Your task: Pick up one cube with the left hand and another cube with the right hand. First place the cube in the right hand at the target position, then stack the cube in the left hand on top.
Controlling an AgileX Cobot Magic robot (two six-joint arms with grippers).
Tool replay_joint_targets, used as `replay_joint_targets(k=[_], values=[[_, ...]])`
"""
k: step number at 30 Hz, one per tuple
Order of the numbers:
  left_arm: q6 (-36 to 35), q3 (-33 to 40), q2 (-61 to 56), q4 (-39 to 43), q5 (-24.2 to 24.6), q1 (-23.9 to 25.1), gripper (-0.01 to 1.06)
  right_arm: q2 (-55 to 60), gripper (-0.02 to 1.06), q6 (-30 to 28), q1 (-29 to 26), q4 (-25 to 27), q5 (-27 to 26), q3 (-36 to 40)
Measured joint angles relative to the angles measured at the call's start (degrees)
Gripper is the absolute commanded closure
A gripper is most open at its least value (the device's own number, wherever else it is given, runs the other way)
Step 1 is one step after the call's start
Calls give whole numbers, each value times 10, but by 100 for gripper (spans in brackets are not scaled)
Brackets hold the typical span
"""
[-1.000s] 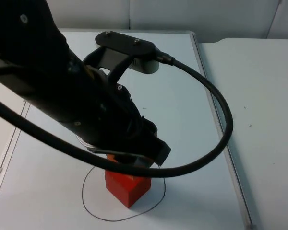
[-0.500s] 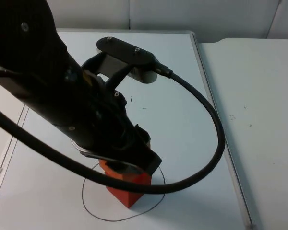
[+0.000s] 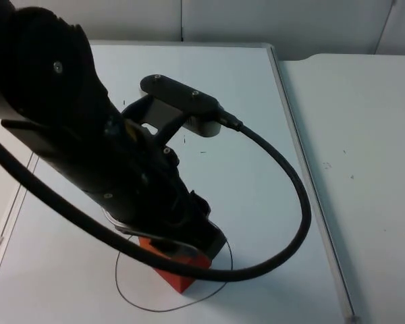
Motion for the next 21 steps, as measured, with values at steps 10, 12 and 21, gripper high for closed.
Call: replay_joint_targets(k=[10, 12, 21], values=[[0, 0, 0, 0, -17, 0, 83, 0, 20, 0, 0, 0, 0, 0], [-2, 0, 2, 0, -18, 0, 83, 0, 20, 0, 0, 0, 0, 0], [-2, -5, 14, 0, -26, 0, 83, 0, 20, 0, 0, 0, 0, 0]])
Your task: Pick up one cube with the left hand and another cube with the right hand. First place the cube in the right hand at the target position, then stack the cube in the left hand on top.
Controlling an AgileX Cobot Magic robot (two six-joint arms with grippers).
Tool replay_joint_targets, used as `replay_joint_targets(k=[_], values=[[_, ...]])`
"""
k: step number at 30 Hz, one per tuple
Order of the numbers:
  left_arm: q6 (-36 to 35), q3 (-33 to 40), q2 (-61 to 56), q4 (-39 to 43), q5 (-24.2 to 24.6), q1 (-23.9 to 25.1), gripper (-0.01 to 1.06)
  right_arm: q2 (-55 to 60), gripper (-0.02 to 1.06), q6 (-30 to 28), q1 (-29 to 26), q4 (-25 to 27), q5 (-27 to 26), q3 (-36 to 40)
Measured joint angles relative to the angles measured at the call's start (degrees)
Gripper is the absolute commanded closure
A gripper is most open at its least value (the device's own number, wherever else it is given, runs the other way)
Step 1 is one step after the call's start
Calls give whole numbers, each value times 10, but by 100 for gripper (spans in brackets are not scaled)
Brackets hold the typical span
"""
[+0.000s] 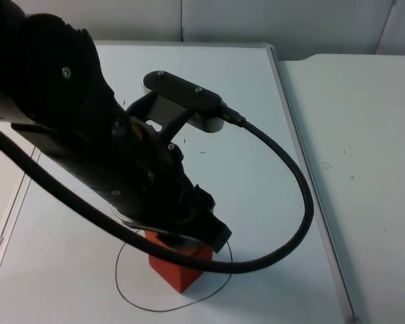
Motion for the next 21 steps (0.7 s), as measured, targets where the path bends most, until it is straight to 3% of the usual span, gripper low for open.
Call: replay_joint_targets(k=[6, 10, 11, 15, 21], values=[[0, -1, 3, 0, -1, 0, 80, 0, 20, 0, 0, 0, 0, 0], [0, -1, 2, 0, 3, 0, 62, 0, 20, 0, 0, 0, 0, 0], [0, -1, 2, 0, 4, 0, 62, 0, 20, 0, 0, 0, 0, 0], [0, -1, 2, -2, 9, 0, 38, 0, 20, 0, 0, 0, 0, 0], [-1, -2, 10, -2, 61, 0, 32, 0, 20, 0, 0, 0, 0, 0]])
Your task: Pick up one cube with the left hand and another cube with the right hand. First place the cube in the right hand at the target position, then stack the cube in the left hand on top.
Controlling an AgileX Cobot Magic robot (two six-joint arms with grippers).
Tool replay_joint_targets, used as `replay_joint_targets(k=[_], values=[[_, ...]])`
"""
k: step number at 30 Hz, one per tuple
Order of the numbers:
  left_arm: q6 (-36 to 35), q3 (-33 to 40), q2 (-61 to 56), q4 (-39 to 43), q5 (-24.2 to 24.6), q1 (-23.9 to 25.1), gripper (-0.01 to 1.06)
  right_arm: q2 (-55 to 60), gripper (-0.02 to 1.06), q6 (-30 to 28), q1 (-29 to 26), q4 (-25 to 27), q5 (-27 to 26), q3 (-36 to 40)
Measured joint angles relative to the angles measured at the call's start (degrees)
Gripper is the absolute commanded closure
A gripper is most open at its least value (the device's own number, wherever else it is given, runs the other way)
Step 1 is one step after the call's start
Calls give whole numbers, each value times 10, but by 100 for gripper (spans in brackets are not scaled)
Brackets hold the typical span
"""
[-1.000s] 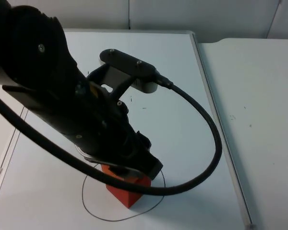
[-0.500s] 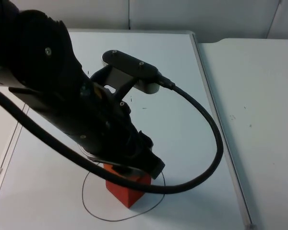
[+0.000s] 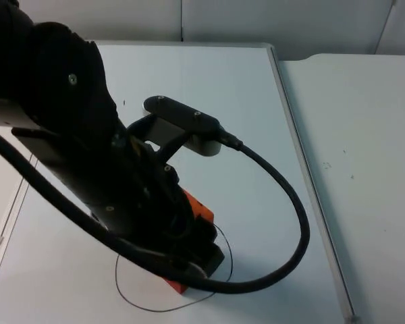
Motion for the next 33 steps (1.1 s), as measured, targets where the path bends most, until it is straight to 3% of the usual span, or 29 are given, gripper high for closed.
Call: replay_joint_targets(k=[6, 10, 15, 25, 33], values=[[0, -31, -8, -1, 48, 0, 31, 0, 20, 0, 0, 0, 1, 0], [-1, -91, -57, 5, 131, 0, 31, 0, 20, 0, 0, 0, 2, 0], [-1, -149, -135, 27, 187, 0, 31, 0, 20, 0, 0, 0, 4, 0], [-50, -199, -329, 147, 205, 0, 31, 0, 20, 0, 0, 0, 5, 0], [-60, -198, -483, 191, 265, 0, 31, 0, 20, 0, 0, 0, 6, 0]])
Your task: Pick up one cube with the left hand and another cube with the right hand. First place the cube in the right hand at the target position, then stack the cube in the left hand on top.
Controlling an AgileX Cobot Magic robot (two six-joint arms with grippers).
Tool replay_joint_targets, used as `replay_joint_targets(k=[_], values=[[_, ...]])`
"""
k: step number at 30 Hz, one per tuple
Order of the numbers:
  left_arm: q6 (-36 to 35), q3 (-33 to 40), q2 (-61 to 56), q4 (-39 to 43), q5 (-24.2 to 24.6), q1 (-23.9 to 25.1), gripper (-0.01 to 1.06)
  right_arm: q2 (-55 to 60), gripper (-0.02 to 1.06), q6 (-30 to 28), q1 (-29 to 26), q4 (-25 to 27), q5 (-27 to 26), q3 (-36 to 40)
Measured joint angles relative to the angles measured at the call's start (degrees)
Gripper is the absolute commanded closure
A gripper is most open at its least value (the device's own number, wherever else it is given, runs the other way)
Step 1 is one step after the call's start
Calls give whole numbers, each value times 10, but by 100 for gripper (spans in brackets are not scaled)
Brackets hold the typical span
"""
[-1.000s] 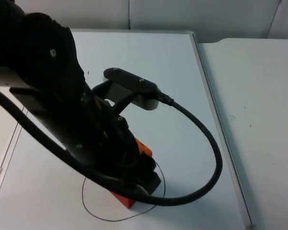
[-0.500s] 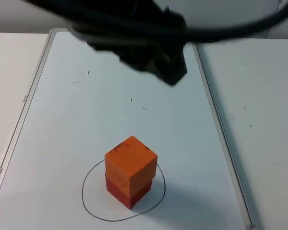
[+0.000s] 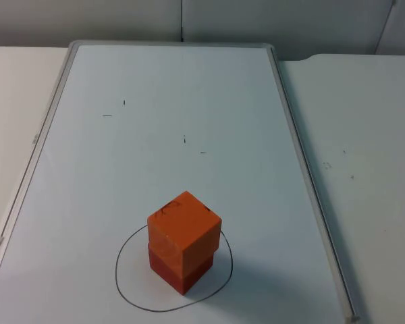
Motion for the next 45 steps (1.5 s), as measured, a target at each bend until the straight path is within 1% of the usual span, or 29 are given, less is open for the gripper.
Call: replay_joint_targets(k=[1, 4, 5, 7, 8, 9, 12, 13, 15, 16, 20, 21, 25, 26, 30, 36, 42, 45], values=[[0, 7, -21, 1, 5, 0, 31, 0, 20, 0, 0, 0, 1, 0], [0, 71, -95, 2, 11, 0, 31, 0, 20, 0, 0, 0, 2, 0], [0, 71, -95, 2, 11, 0, 31, 0, 20, 0, 0, 0, 2, 0], [-1, 123, -142, 2, 17, 0, 31, 0, 20, -3, 0, 0, 2, 0], [-1, 168, -174, 2, 23, 0, 31, 0, 20, -12, 0, 1, 2, 0], [-1, 168, -174, 2, 23, 0, 31, 0, 20, -12, 0, 1, 2, 0], [-14, 242, -249, 2, 41, 0, 31, 0, 20, -35, 0, 12, 2, 0], [-14, 242, -249, 2, 41, 0, 31, 0, 20, -35, 0, 12, 2, 0], [-25, 281, -322, 2, 63, 0, 31, 0, 20, -50, 0, 21, 2, 0], [-25, 281, -322, 2, 63, 0, 31, 0, 20, -50, 0, 21, 2, 0], [-50, 306, -424, 11, 100, 0, 31, 0, 20, -70, 0, 24, 2, 0], [-50, 306, -424, 11, 100, 0, 31, 0, 20, -70, 0, 24, 2, 0], [-91, 313, -509, 24, 151, 0, 31, 0, 20, -75, 0, 25, 2, 0], [-91, 313, -509, 24, 151, 0, 31, 0, 20, -75, 0, 25, 2, 0], [-106, 314, -540, 34, 195, 0, 31, 0, 20, -75, 0, 26, 2, 0], [-101, 328, -541, 40, 200, 0, 31, 0, 20, -76, 0, 26, 2, 0], [-82, 369, -541, 46, 205, 0, 31, 0, 20, -75, 0, 26, 2, 0], [-81, 369, -541, 50, 205, 0, 31, 0, 20, -74, 0, 26, 2, 0]])
